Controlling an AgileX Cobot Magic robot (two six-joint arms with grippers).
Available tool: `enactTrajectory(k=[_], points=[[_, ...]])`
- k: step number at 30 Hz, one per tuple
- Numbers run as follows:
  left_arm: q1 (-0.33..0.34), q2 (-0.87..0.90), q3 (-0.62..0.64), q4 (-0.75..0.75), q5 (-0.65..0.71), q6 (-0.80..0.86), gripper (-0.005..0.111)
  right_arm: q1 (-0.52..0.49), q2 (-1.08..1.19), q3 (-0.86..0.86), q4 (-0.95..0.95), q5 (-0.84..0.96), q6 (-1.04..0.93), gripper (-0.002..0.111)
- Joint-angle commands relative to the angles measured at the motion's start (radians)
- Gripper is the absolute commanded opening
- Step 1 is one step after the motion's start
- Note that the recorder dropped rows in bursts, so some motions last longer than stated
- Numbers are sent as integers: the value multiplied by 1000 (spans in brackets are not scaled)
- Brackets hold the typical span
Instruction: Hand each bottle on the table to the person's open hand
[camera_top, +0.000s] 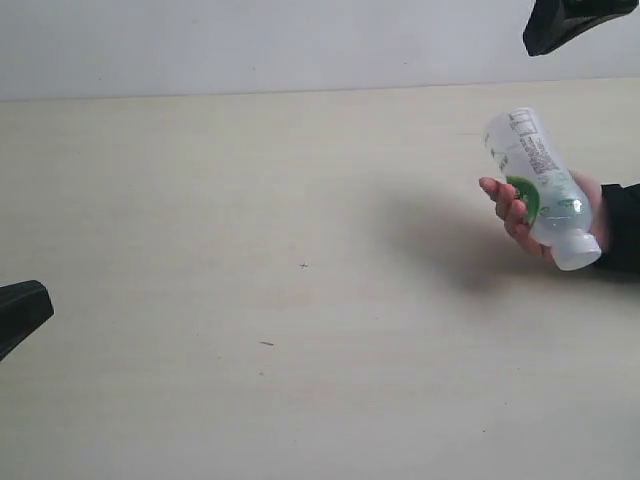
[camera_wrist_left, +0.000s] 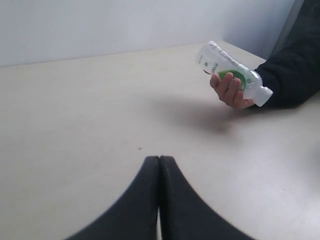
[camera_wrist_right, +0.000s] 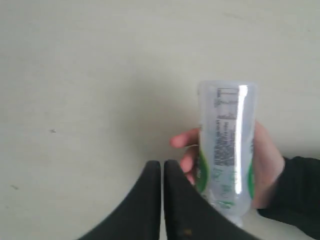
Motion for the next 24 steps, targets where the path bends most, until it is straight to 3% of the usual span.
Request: enactTrajectory(k=[1,9,14,18,24], points=[[0,-1,3,-8,-7,-2,0,-3,-171,185,113,-166,-87,0],[0,-1,3,-8,-7,-2,0,-3,-565,623,349,-564,-307,0],[0,-1,3,-8,-7,-2,0,-3,-792,844,474,-715,-458,0],[0,-1,3,-8,-7,-2,0,-3,-951,940,475,-717,-422,0],[0,-1,3,-8,-7,-2,0,-3,-1090,954,475,-646,-422,0]])
